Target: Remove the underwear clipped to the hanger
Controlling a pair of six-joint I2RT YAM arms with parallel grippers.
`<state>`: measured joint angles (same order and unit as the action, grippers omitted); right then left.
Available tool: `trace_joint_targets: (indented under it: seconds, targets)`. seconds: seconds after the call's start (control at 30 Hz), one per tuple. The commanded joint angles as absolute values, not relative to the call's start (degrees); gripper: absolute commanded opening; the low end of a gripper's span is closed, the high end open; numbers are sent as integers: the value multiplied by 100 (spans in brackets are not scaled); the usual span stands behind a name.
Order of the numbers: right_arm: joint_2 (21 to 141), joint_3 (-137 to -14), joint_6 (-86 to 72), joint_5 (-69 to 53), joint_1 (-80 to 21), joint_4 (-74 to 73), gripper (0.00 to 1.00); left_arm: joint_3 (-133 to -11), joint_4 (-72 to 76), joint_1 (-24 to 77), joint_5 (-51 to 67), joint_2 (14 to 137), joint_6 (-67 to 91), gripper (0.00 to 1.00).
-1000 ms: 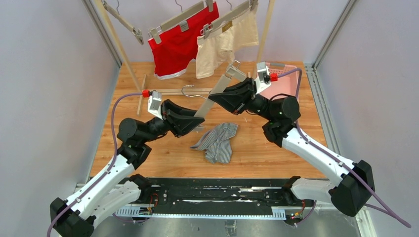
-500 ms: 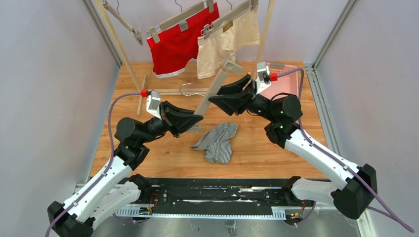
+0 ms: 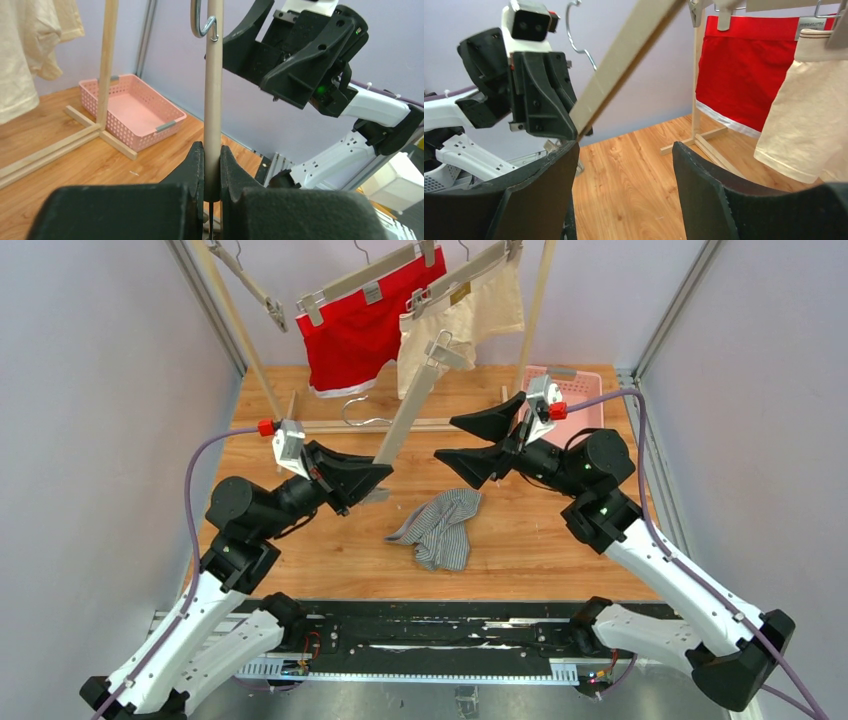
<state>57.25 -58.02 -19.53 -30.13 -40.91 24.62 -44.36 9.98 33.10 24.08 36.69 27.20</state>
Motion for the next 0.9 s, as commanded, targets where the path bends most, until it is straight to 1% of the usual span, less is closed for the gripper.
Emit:
trace_joint_targets:
  seconds: [0.0, 0.23, 0.33, 0.53, 0.73, 0.87]
  targets:
    - [5545, -5838, -1650, -2767, -4175, 2187, 70, -4955, 733, 3313, 2254, 3651, 2461, 0]
    - [5436, -5873, -1305, -2664, -4169, 1642, 71, -5280, 726, 3313, 1595, 3629, 2299, 0]
    - [5350, -5948, -1088, -2453, -4171, 1248, 71, -5639, 229, 3313, 1389, 3709, 2011, 0]
    - [5032, -5828, -759, -1824, -4175, 910, 71, -7644, -2134, 3313, 584, 4465, 910, 0]
    - [4870, -5936, -456, -1101, -4174, 484, 66, -9285, -3096, 3313, -22, 5383, 411, 0]
    - [4977, -6160, -277, -949, -4174, 104, 61, -10158, -3641, 3313, -1087, 5932, 226, 0]
